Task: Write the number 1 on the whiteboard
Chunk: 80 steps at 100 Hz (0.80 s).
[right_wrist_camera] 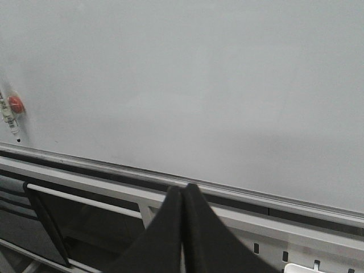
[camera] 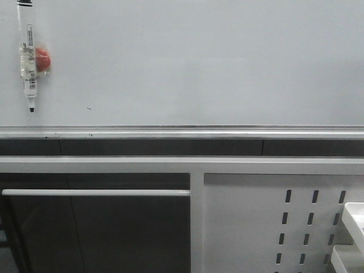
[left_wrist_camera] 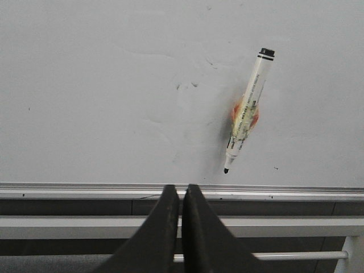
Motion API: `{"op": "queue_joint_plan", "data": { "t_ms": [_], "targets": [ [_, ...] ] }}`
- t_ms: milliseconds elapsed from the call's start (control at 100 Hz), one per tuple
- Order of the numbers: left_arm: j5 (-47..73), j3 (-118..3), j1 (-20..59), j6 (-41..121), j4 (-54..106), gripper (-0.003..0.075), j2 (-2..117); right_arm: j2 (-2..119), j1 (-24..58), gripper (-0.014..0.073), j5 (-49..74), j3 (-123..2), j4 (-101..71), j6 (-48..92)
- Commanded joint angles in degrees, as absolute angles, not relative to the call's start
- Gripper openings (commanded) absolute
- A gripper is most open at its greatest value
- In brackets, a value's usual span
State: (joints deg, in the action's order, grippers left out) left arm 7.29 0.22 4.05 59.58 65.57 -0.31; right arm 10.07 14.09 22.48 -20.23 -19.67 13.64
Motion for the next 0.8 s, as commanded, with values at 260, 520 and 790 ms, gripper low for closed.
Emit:
{"op": "queue_joint_plan", "data": {
  "t_ms": [260, 520, 790],
  "targets": [
    [5.86, 2.02, 3.83, 59.56, 66.52, -0.0020, -1.61, 10.78, 14.24, -0.0071, 18.03, -22.40, -20.17, 14.27],
    [5.33, 2.02, 3.83, 59.56, 70.18, -0.0020, -1.61, 10.78, 14.24, -0.0071, 18.03, -22.40, -20.17, 14.27],
    [2.13, 2.02, 3.83, 59.30, 99.62, -0.0020, -1.61, 10.78, 14.24, -0.0071, 18.03, -22.40, -20.17, 14.27]
  ]
}}
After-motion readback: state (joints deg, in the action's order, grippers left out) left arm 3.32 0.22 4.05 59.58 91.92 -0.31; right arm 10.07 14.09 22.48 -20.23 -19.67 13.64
